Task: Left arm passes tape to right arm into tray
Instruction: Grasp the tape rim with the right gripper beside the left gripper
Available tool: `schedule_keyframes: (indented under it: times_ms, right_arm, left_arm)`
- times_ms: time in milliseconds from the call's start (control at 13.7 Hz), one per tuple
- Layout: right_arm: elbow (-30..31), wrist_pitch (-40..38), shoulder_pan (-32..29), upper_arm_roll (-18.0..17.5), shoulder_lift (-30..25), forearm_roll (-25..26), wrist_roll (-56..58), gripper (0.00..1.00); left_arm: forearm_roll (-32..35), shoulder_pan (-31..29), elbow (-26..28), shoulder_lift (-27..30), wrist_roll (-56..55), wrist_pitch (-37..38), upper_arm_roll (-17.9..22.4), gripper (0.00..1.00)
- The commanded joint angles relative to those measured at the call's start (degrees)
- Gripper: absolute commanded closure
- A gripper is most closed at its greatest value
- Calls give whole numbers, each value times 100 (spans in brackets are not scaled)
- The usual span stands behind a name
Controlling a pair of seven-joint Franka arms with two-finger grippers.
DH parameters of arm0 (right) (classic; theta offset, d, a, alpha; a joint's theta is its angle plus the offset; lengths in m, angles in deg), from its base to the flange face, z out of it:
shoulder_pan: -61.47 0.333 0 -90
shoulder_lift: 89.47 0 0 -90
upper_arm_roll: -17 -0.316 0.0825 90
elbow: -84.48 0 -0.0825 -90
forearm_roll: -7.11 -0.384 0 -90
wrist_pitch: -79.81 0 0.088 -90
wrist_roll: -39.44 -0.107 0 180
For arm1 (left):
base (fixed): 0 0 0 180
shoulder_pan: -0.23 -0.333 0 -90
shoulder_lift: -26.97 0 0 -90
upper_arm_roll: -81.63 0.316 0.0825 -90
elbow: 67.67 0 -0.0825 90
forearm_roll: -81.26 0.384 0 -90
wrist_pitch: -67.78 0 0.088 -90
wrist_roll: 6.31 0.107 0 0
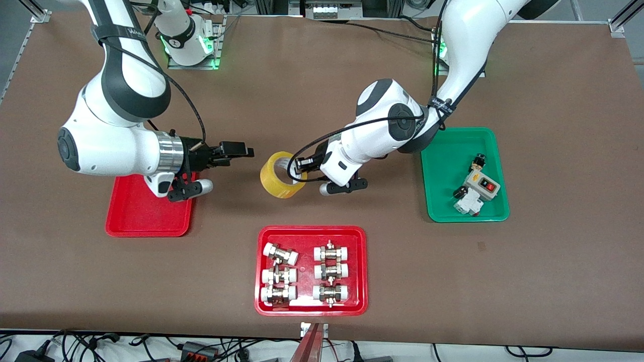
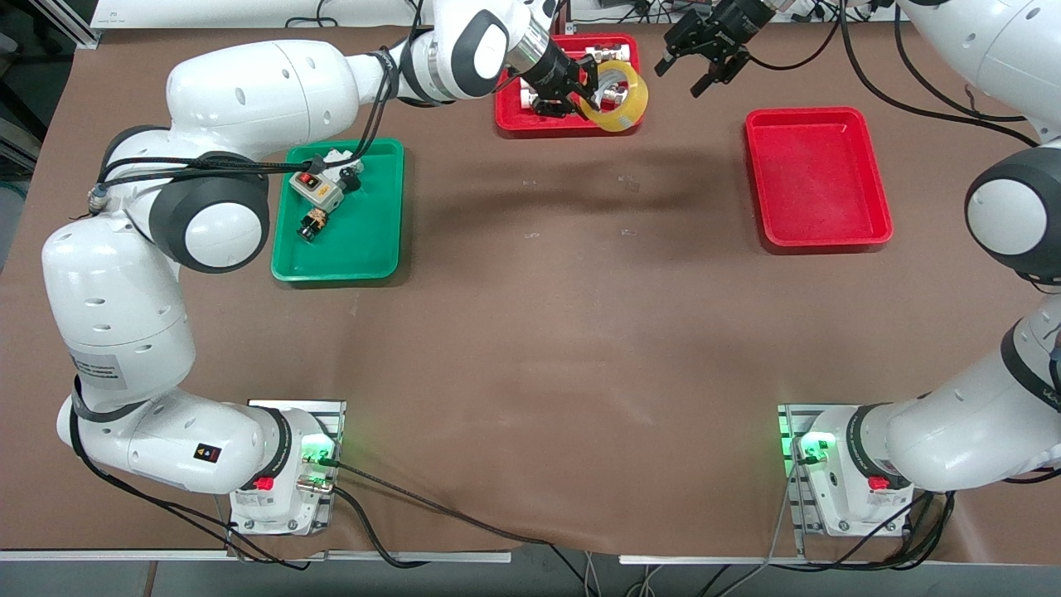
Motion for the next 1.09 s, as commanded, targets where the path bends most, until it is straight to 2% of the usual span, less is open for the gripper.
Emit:
schedule_keyframes:
  times_ms: [0,146,437,1020]
  right_arm:
    - [-245,-26,-39,29,290,-503,731,0]
    - [-254,-17,-30,29,334,-768,794,0]
    - [-359,53,-47,29,553,-768,1347,0]
    - [-368,211,-65,47,677,-786,1586,0]
  left_arm:
    - [-282,109,-211,-104,-189,-100,-7,99]
    - [-456,153,-220,-157,-224,-100,-7,99]
    - [-756,206,-229,-148,-512,-100,10,99]
    - [-721,328,-483,-201,-875,-100,54,99]
